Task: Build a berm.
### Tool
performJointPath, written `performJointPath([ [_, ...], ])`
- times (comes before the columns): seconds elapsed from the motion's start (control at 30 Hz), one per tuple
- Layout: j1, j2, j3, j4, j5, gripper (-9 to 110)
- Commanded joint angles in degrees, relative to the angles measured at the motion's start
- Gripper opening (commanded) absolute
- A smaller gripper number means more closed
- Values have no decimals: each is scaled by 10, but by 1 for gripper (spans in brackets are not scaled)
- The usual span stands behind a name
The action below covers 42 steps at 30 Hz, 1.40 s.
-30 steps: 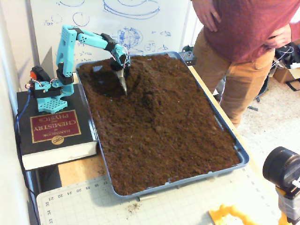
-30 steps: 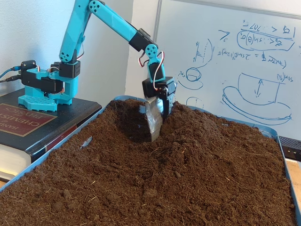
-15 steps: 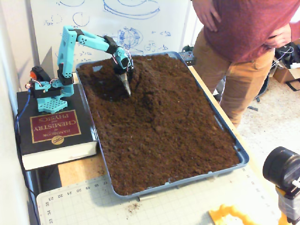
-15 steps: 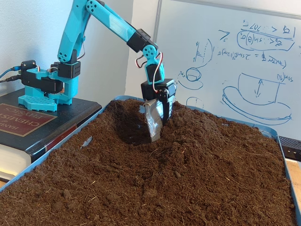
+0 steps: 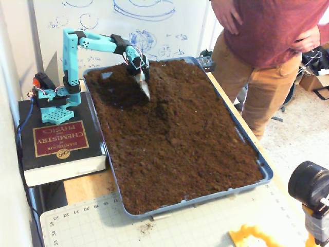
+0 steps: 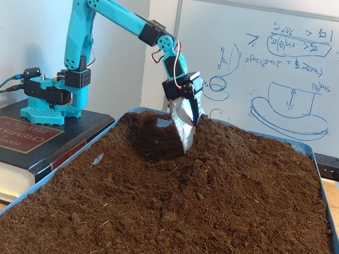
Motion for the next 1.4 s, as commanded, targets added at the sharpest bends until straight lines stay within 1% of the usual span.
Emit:
performJointPath([
  [0.0, 10, 105, -47, -9, 0, 1],
  [0.13, 10, 164, -34, -2, -3, 1],
  [0.23, 11, 208, 18, -1, -4, 1],
  [0.33, 33, 273, 93, -1, -4, 1],
  [0.5, 75, 394, 265, -3, -13, 0],
  [0.57, 80, 449, 317, -1, -42, 0],
  [0.67, 96, 525, 399, 0, -114, 0],
  [0.8, 149, 582, 510, 0, -219, 0],
  [0.93, 192, 584, 586, 1, -314, 0],
  [1.03, 214, 546, 580, 25, -370, 0],
  [1.13, 232, 511, 555, 59, -386, 0],
  [1.37, 276, 435, 531, 63, -384, 1],
])
